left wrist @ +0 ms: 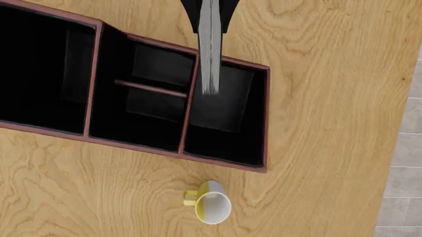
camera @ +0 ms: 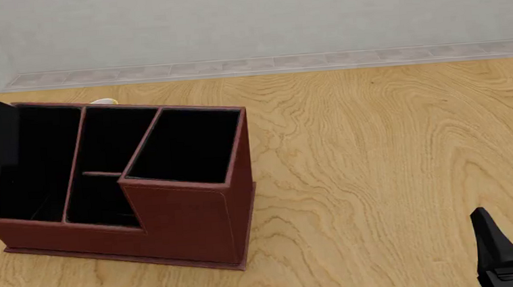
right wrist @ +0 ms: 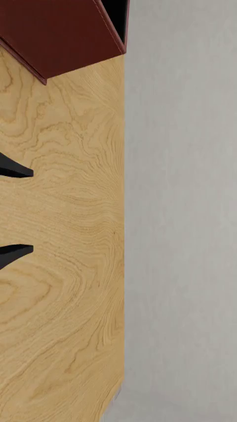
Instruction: Pick up the book and place it in the left compartment of the caddy.
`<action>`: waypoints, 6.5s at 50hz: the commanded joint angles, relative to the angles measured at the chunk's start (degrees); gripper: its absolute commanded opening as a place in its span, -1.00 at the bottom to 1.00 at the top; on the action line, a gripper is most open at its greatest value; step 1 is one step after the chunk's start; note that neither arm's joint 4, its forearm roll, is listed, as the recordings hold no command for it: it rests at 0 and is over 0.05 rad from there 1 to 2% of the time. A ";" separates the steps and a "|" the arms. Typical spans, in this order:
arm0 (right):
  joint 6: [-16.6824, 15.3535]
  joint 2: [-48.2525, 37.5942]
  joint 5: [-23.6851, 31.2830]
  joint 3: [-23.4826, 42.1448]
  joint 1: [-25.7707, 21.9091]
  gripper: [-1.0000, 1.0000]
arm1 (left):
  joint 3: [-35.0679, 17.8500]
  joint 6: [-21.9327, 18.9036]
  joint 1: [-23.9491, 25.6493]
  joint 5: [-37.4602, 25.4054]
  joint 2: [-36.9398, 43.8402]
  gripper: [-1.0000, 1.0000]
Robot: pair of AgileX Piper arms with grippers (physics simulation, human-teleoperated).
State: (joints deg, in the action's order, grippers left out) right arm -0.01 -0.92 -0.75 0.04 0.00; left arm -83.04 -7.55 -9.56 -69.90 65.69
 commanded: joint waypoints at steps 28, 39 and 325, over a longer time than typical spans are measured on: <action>0.00 0.26 0.26 0.04 -0.01 1.00 | -0.27 -0.93 -0.66 0.01 3.71 -1.00; 0.01 0.26 0.26 0.04 0.00 1.00 | -1.65 -1.45 -1.98 0.04 5.31 -1.00; -0.01 0.25 0.26 0.04 -0.02 1.00 | 15.05 0.05 -3.76 24.65 16.36 1.00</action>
State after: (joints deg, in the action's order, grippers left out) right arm -0.02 -0.92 -0.76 0.04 0.00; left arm -69.19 -8.11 -14.19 -41.52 88.63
